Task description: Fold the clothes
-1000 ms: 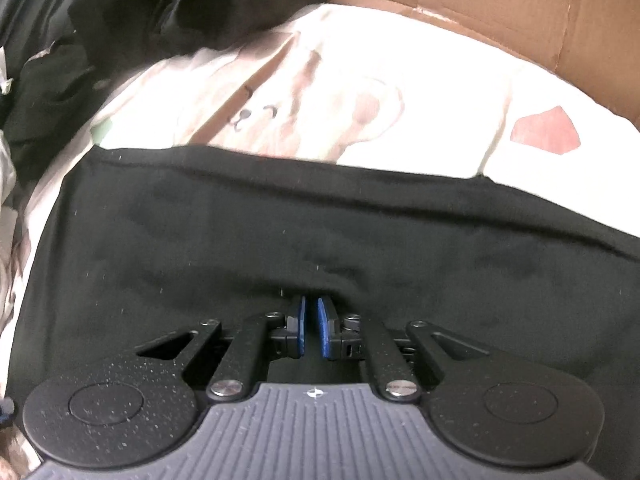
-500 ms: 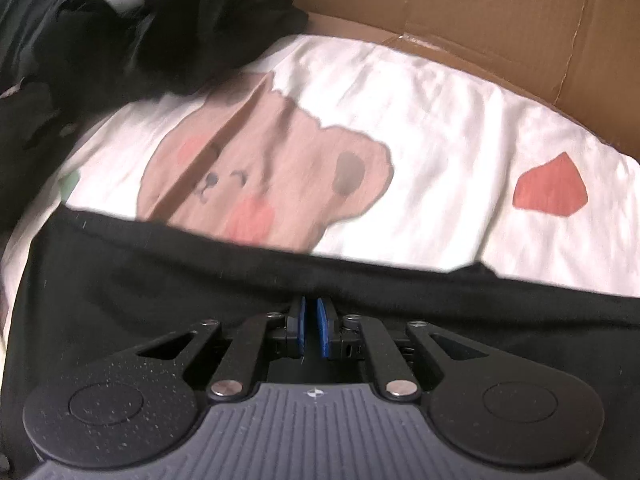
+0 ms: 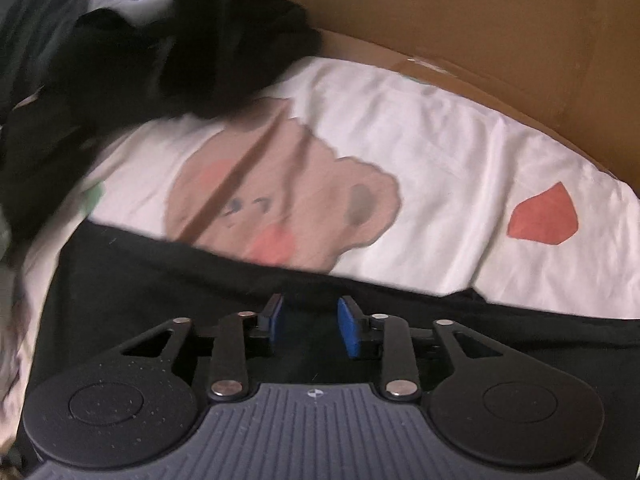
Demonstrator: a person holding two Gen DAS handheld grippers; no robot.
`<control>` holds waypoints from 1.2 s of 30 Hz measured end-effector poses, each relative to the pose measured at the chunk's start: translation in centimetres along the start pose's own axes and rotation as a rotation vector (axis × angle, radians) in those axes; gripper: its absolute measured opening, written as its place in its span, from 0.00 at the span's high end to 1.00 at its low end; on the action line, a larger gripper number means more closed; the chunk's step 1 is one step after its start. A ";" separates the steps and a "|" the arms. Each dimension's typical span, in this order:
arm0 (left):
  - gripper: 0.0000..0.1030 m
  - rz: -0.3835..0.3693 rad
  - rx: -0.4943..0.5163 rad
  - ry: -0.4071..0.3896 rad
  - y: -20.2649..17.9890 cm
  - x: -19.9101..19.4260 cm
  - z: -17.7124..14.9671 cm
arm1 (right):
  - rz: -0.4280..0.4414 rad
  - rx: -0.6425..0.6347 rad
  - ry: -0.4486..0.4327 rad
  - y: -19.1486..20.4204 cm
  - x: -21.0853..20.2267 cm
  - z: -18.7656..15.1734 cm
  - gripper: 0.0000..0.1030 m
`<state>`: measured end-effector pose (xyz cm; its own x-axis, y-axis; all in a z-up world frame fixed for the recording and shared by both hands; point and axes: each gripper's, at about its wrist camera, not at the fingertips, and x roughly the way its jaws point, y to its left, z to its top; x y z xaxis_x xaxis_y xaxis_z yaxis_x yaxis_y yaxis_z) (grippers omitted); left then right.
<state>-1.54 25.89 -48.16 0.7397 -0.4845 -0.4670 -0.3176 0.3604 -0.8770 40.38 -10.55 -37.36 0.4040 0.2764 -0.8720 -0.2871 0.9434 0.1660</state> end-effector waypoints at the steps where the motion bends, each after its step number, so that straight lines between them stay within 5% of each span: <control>1: 0.96 -0.001 0.000 0.000 -0.3 0.0 0.0 | 0.002 -0.021 0.003 0.4 -0.5 -0.5 0.64; 28: 0.96 0.072 -0.027 -0.015 -7.1 0.9 1.3 | 0.442 -0.580 0.106 21.9 -6.7 -12.0 0.47; 36: 0.96 0.067 -0.049 -0.023 -7.3 0.5 1.1 | 0.455 -0.708 0.070 26.5 -7.2 -14.9 0.46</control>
<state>1.81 23.91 -41.81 0.7289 -0.4424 -0.5224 -0.3949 0.3515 -0.8488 16.97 9.72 -33.53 0.0692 0.5674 -0.8206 -0.8950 0.3986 0.2001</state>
